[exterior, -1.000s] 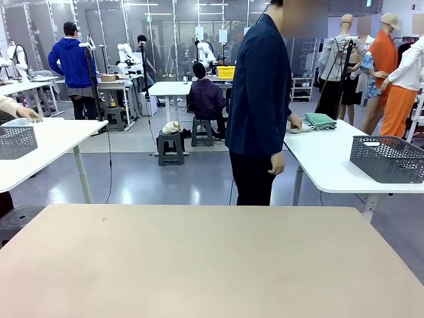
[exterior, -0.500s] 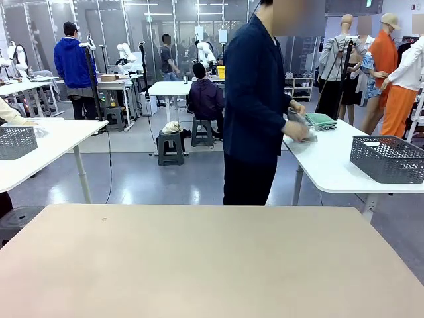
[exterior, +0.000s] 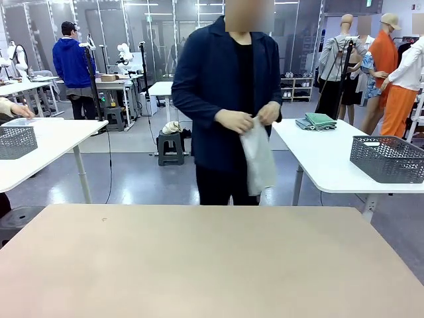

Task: Fold the towels and place them in the basket.
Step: When a person lays out a Towel with hook on the table, fold it in half twice.

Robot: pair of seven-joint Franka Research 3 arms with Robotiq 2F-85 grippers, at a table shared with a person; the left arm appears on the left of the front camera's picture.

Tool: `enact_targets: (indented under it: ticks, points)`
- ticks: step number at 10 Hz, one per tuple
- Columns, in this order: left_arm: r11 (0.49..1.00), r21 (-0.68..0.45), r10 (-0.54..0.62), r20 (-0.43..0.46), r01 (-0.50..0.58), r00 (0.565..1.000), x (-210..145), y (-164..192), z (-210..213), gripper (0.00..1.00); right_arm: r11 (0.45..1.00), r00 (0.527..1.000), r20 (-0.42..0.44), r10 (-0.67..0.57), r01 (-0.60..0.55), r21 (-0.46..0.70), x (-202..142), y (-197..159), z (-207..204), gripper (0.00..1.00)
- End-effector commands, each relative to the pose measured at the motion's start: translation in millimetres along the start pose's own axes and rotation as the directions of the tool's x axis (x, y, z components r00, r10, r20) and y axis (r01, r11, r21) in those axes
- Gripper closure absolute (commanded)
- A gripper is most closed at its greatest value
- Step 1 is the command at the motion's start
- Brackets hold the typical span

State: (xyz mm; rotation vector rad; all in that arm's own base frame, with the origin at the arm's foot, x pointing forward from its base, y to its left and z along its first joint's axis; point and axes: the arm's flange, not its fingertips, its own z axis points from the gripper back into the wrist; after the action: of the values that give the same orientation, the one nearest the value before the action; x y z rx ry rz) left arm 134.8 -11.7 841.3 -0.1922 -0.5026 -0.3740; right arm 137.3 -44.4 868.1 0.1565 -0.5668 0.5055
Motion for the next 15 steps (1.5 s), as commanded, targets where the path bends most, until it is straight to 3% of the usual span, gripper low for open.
enact_targets:
  ticks: [1,12,15]
  points:
    - [1.0,-0.003,-0.005,0.002,0.005,1.0,-1.6,-0.8,0.9,0.0,1.0,1.0,0.003,0.004,-0.004,0.0,-0.9,0.9,1.1,0.0]
    - [1.0,0.0,0.0,0.0,0.0,1.0,0.0,0.0,0.0,0.0,1.0,1.0,0.003,0.004,-0.004,0.0,-0.9,0.9,1.1,0.0]
    - [0.99,0.022,-0.141,-0.056,0.143,0.988,-2.7,0.8,6.1,0.0,1.0,1.0,0.003,0.004,-0.004,0.0,-0.9,0.9,1.1,0.0]
